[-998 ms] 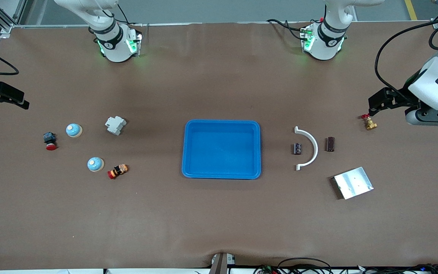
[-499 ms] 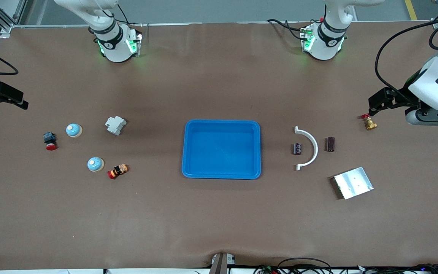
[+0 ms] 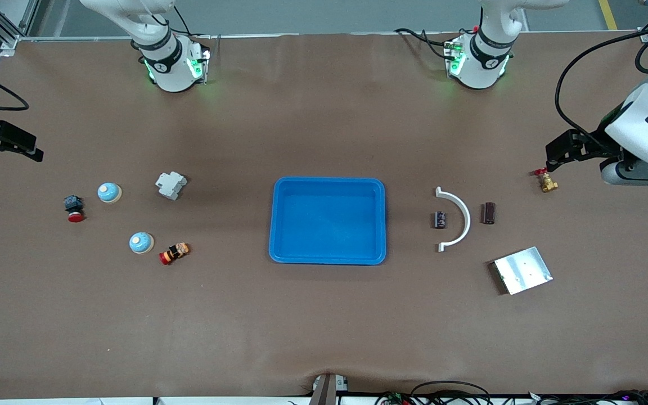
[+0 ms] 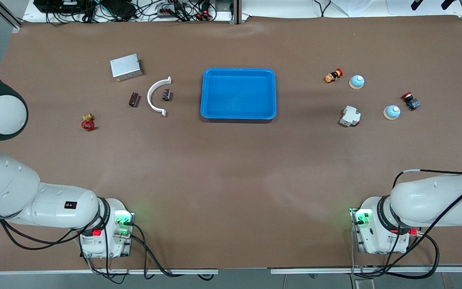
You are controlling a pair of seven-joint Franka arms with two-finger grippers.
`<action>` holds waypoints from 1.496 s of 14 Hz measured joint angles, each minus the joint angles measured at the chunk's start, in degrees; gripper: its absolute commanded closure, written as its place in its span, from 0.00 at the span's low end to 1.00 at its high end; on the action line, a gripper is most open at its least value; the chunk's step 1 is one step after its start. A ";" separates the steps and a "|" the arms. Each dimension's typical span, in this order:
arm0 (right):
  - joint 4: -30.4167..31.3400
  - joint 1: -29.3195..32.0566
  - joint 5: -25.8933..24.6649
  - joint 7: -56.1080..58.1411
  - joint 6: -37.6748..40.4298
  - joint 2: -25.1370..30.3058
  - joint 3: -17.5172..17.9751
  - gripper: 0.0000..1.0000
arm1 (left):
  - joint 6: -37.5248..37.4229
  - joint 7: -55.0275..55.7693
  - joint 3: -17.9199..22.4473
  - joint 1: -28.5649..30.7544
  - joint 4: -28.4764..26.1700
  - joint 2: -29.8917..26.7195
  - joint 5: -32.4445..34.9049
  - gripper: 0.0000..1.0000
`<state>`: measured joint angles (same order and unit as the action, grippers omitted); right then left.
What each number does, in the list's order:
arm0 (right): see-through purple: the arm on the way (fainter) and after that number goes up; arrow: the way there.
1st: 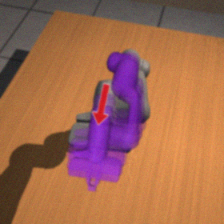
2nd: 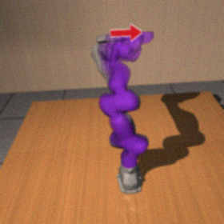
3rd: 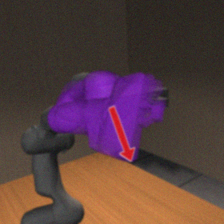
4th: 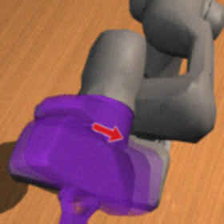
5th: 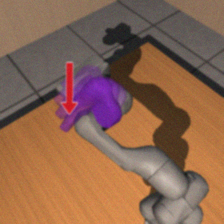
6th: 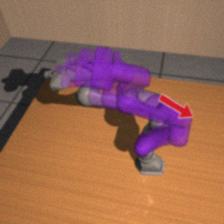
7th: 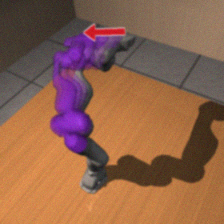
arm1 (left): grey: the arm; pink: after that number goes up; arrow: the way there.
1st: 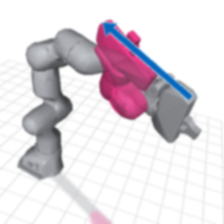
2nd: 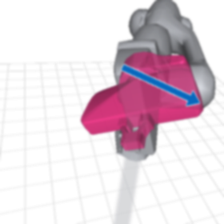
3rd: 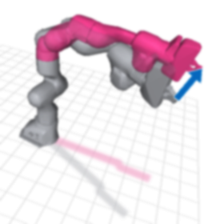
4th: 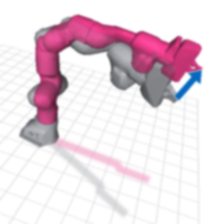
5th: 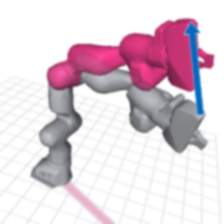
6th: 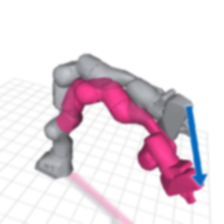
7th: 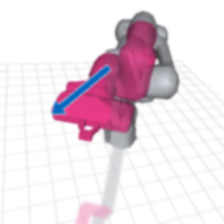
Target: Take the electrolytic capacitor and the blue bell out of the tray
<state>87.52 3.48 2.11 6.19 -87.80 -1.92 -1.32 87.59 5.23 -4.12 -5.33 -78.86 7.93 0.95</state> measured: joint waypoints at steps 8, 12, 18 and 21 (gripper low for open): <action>0.00 0.07 0.00 0.00 0.27 0.00 -0.16 0.00 | 1.09 0.00 0.05 0.03 0.09 0.00 0.00 0.00; 0.01 0.07 0.00 0.00 0.28 0.00 -0.19 0.00 | 1.80 0.00 0.11 0.05 0.09 0.00 0.00 0.00; 0.01 0.10 0.00 0.00 0.02 0.00 -0.26 0.00 | 1.84 0.00 0.21 0.06 0.09 0.00 0.00 0.00; 0.01 0.13 0.00 -0.01 -0.06 0.00 -0.32 0.00 | 1.84 0.00 0.24 0.06 0.09 0.00 0.00 0.00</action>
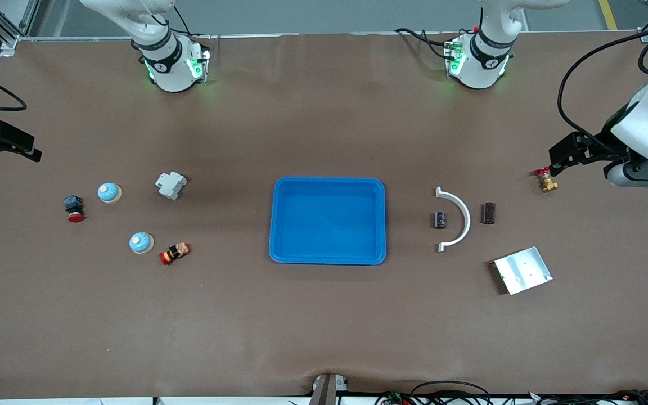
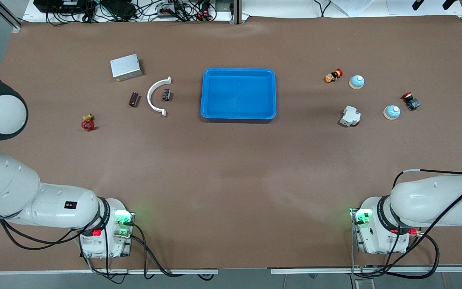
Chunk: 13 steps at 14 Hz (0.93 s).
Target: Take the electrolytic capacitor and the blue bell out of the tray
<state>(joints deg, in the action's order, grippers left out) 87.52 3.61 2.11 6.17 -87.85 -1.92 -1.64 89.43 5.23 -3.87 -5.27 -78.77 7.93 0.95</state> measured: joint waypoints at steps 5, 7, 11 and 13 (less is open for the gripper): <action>0.00 0.00 0.00 0.00 -0.14 0.00 -0.07 0.00 | 0.00 0.00 0.01 0.00 0.00 0.00 0.00 0.00; 0.00 0.00 0.00 0.00 -0.34 -0.01 -0.07 0.00 | 0.00 0.00 0.01 0.00 0.00 0.00 0.00 0.00; 0.00 0.05 -0.03 0.00 -0.93 -0.17 -0.13 0.00 | 0.36 0.00 0.00 0.00 0.00 0.00 0.00 0.00; 0.00 0.12 -0.03 0.00 -2.16 -0.31 -0.20 0.00 | 0.68 0.00 0.00 0.00 0.00 0.00 0.00 0.00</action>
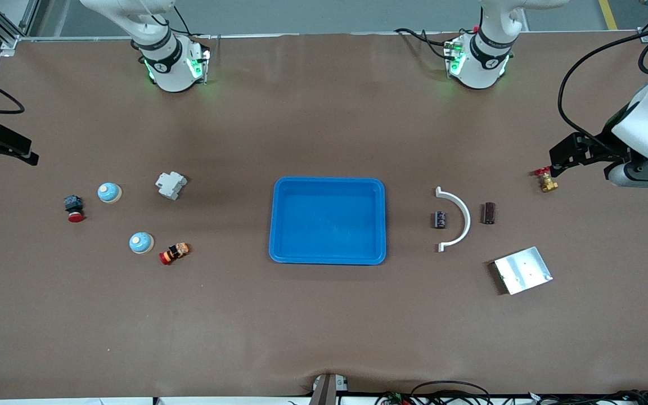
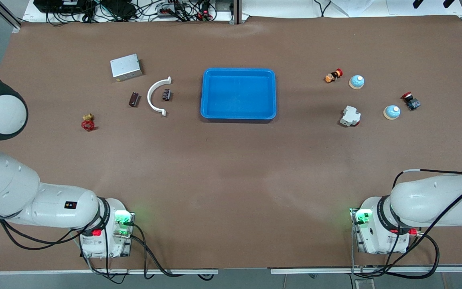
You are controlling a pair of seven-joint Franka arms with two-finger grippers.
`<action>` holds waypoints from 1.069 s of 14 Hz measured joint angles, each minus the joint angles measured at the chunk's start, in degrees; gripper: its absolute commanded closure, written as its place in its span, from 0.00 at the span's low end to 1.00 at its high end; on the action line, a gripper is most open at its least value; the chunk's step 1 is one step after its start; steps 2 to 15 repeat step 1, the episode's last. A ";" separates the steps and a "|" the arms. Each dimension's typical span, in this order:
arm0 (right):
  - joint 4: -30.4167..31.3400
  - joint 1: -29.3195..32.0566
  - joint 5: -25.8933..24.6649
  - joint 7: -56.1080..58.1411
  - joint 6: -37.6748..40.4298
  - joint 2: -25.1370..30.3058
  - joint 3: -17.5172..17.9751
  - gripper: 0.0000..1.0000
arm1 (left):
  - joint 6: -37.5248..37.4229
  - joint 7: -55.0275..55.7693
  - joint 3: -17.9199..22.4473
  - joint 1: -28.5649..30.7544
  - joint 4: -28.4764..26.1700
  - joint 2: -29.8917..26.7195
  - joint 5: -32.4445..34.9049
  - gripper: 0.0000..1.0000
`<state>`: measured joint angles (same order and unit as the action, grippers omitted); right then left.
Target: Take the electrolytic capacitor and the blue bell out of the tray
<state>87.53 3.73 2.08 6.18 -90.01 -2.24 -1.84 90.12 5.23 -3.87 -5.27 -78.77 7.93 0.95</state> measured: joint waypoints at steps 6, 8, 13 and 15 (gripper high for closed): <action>0.00 0.00 0.00 0.00 -0.20 -0.02 0.01 0.00 | 0.17 0.00 0.00 0.00 0.00 0.00 0.00 0.00; 0.00 0.00 0.00 0.00 -0.20 -0.02 0.01 0.00 | 0.17 0.00 0.00 0.00 0.00 0.00 0.00 0.00; 0.00 0.00 0.00 0.00 -0.20 -0.02 0.01 0.00 | 0.17 0.00 0.00 0.00 0.00 0.00 0.00 0.00; 0.00 0.00 0.00 0.00 -0.20 -0.02 0.01 0.00 | 0.17 0.00 0.00 0.00 0.00 0.00 0.00 0.00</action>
